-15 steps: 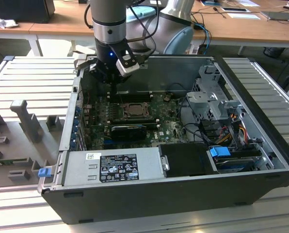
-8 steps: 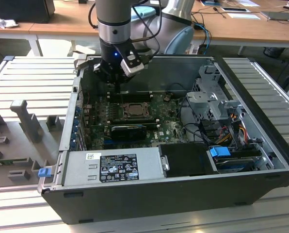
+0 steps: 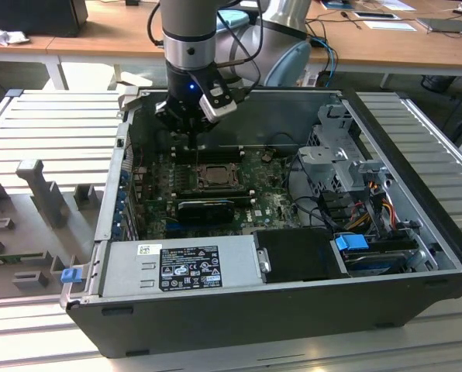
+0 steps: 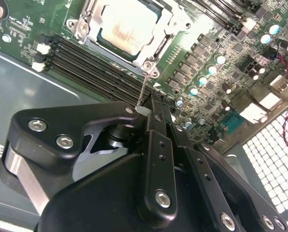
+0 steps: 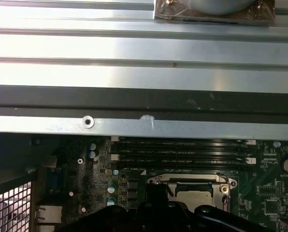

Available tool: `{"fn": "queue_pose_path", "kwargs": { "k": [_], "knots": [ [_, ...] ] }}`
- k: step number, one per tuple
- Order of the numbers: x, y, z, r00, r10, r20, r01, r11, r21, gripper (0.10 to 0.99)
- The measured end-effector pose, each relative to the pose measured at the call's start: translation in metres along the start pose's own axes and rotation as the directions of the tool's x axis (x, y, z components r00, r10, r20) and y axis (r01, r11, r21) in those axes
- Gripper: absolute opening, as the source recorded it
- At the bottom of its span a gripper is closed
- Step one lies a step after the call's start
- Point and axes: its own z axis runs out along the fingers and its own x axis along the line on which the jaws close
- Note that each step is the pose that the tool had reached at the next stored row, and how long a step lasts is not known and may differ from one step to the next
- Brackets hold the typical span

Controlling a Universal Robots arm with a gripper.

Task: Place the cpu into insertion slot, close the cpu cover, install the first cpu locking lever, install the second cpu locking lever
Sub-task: 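Install the first cpu locking lever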

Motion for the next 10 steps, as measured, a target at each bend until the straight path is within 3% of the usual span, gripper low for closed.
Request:
{"fn": "queue_pose_path", "kwargs": {
  "k": [10],
  "knots": [
    [-0.0102,-0.0003,0.0004,1.0,0.0,0.0001,0.0,1.0,0.0,0.106]
  ]
}}
